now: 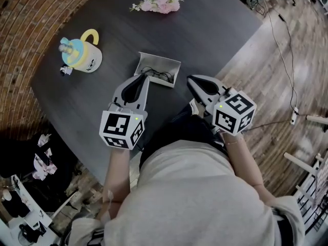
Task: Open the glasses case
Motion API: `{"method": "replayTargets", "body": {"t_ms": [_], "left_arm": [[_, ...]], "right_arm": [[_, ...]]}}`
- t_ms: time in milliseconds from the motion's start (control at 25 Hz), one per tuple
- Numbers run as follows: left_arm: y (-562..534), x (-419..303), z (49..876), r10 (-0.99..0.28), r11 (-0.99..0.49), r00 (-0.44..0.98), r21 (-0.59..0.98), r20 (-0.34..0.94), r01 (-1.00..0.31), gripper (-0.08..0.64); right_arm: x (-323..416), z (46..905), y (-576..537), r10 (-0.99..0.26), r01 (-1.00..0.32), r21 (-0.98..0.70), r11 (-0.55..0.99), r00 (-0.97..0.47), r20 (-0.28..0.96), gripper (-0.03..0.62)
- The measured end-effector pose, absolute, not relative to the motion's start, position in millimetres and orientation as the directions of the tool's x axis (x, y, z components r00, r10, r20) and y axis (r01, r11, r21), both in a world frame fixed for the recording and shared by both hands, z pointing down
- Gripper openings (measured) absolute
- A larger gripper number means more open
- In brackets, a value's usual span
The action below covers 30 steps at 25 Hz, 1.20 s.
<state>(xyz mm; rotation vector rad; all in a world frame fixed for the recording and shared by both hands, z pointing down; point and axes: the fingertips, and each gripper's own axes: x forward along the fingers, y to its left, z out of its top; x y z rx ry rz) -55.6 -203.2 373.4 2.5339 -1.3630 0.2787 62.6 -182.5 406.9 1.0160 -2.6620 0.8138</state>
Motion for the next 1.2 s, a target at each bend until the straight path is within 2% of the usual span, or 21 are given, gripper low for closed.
{"method": "replayTargets", "body": {"t_ms": [320, 720, 1200], "left_arm": [[-180, -51, 383, -0.781, -0.484, 0.552, 0.277, 0.291, -0.830, 0.040], [-169, -60, 403, -0.780, -0.424, 0.510, 0.294, 0.362, -0.857, 0.035], [-169, -58, 409, -0.765, -0.419, 0.511, 0.300, 0.392, -0.857, 0.034]], "right_arm": [[39, 405, -168, -0.528, -0.626, -0.415, 0.660, -0.780, 0.337, 0.006], [23, 410, -165, -0.487, -0.600, -0.402, 0.692, -0.799, 0.354, 0.006], [21, 414, -166, -0.471, -0.600, -0.384, 0.701, -0.795, 0.382, 0.005]]}}
